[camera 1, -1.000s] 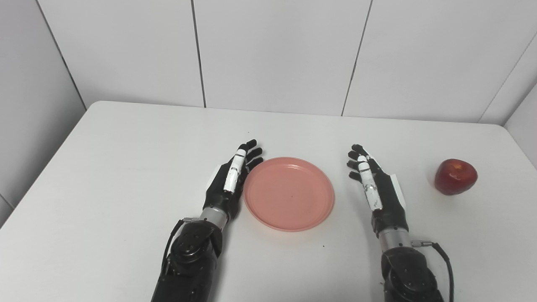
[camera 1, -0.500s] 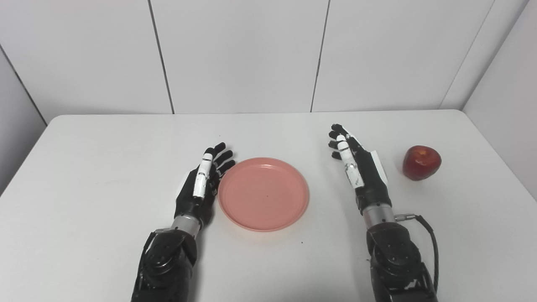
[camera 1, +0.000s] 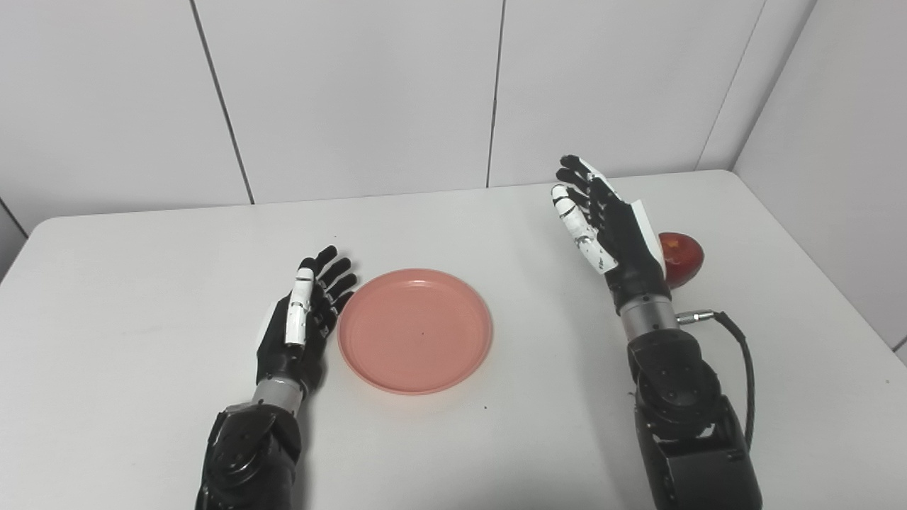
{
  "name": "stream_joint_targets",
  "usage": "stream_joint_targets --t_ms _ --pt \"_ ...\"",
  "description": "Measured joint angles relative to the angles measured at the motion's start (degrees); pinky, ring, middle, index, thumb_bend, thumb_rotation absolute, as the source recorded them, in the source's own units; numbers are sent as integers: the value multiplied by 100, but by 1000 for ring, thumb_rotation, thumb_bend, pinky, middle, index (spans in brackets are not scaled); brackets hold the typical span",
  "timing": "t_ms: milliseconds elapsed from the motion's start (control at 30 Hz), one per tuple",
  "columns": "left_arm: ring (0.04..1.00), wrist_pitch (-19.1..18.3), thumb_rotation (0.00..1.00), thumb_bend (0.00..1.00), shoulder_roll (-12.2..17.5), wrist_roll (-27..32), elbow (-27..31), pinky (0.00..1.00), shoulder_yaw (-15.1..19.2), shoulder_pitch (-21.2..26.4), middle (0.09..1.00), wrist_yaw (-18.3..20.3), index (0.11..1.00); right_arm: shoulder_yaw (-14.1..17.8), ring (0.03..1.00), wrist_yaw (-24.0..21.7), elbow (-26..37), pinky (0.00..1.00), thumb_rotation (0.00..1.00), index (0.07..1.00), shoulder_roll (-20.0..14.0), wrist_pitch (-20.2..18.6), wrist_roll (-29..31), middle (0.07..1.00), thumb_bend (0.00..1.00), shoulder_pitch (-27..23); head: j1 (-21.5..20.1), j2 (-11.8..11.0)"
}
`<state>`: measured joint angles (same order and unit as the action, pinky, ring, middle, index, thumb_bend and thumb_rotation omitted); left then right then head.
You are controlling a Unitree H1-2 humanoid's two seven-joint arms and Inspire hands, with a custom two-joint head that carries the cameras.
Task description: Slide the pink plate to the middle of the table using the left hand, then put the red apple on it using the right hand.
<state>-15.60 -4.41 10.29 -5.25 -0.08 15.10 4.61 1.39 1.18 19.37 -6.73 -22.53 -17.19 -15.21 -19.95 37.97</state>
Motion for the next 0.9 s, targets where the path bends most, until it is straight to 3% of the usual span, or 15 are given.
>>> stream_joint_targets --t_ms 300,700,900 --pt "875 121 1000 408 20 68 -131 885 51 11 886 143 869 131 829 -24 228 752 526 862 -305 -139 -323 858 840 -207 -229 -167" --pt "884 252 1000 405 51 74 -228 902 148 20 892 277 875 221 876 -125 558 827 514 911 -778 -427 -1027 891 949 -309 -466 -290" --pt "879 297 1000 408 68 74 -263 896 166 25 889 327 873 342 884 -131 572 796 541 941 -986 -427 -1310 905 990 -302 -528 -308"
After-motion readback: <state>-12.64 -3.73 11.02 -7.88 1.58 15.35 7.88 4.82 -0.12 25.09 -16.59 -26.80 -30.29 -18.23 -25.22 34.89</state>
